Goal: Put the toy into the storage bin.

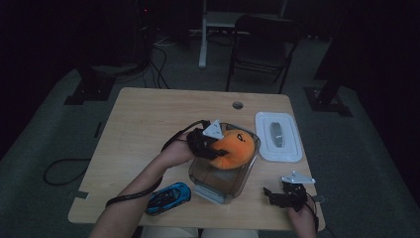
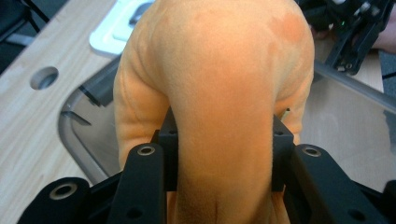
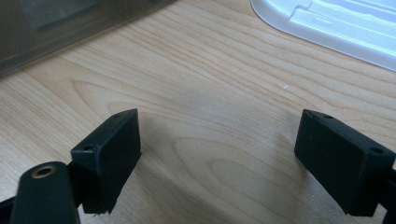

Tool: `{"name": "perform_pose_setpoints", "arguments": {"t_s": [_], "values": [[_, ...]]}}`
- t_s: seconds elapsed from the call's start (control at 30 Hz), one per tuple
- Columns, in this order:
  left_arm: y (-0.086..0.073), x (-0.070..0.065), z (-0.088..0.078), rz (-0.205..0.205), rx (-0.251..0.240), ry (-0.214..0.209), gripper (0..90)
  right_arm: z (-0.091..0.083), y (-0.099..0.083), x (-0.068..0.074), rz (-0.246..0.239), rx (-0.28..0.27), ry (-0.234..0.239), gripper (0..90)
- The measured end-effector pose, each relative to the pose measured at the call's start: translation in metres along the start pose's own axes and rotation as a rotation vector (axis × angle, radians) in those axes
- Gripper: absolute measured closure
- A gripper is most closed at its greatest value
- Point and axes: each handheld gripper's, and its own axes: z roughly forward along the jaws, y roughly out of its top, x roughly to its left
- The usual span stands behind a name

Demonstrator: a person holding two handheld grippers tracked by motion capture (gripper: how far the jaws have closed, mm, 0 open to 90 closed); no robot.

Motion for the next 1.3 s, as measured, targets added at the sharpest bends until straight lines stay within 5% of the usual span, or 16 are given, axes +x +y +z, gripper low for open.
{"name": "perform_pose_setpoints", "arguments": {"t_s": [0.23, 1.3], "values": [[-0.001, -0.003, 0.014, 0.0, 0.069, -0.004, 63.0, 0.0, 0.0, 0.0, 0.004, -0.001, 0.004, 14.1], [-0.005, -0.004, 0.032, -0.009, 0.156, -0.059, 51.6, 0.0, 0.0, -0.002, 0.012, -0.006, 0.012, 14.1]]}}
